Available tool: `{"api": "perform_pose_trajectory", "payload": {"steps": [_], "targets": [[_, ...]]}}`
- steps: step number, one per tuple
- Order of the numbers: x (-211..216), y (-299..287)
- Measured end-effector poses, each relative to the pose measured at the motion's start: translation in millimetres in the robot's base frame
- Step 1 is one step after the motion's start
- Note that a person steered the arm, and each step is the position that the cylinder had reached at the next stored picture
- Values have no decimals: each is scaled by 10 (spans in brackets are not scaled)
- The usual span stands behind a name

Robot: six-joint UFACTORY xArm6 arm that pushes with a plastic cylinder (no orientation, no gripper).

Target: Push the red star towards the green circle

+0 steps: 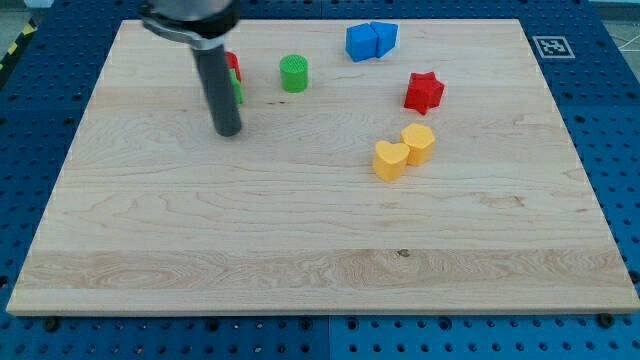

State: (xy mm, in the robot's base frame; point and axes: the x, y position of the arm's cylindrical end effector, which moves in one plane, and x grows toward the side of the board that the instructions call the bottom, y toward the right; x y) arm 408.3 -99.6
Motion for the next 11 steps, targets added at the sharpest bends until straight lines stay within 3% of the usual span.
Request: {"api": "perform_pose_trajectory", "payload": {"steps": [3, 7, 9, 11], "targets": [[-63, 1409], [-248, 2757], [-745, 2747], [-766, 2678]]}}
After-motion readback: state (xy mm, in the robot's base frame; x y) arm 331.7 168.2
